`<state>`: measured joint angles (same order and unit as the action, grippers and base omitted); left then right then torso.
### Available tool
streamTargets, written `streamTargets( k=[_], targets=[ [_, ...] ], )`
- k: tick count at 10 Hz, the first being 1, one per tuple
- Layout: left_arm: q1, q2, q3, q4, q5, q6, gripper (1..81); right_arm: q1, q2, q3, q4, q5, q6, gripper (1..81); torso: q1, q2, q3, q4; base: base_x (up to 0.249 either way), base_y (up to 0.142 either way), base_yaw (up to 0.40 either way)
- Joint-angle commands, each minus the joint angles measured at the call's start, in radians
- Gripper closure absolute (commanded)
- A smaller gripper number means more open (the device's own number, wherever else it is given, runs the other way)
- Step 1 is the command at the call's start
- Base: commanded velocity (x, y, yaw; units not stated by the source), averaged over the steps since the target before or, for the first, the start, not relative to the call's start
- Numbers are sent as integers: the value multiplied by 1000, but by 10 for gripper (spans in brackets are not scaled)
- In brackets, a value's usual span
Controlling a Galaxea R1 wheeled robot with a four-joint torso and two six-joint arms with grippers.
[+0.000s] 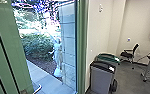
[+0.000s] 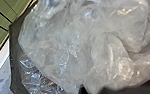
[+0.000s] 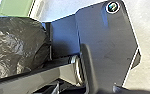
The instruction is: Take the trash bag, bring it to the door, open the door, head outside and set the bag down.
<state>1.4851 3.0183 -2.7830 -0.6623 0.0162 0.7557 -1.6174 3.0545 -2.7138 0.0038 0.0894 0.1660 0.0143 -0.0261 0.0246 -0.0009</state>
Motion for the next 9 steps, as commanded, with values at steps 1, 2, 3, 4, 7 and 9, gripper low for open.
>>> streamTargets(
  k=[1, 2, 3, 4, 7, 9],
  targets=[
    [-47, -14, 8, 4, 19, 7, 811, 24, -10, 29, 4, -5, -5, 10, 0, 0, 0, 0, 0, 0, 138],
    [-44, -19, 16, 4, 19, 7, 811, 23, -30, 69, 1, 0, -5, 10, 0, 0, 0, 0, 0, 0, 138],
    [-41, -24, 26, 6, 18, 7, 811, 20, -55, 111, -1, 0, -5, 10, 0, 0, 0, 0, 0, 0, 171],
    [-39, -28, 35, 6, 18, 7, 811, 20, -70, 136, -2, 0, -5, 10, 0, 0, 0, 0, 0, 0, 172],
    [-38, -61, 89, -3, 2, 7, 811, 20, -101, 184, 2, 1, -5, 10, 0, 0, 0, 0, 0, 0, 172],
    [-38, -67, 92, -6, -7, 5, 811, 21, -115, 207, 2, 0, -5, 10, 0, 0, 0, 0, 0, 0, 189]
  ],
)
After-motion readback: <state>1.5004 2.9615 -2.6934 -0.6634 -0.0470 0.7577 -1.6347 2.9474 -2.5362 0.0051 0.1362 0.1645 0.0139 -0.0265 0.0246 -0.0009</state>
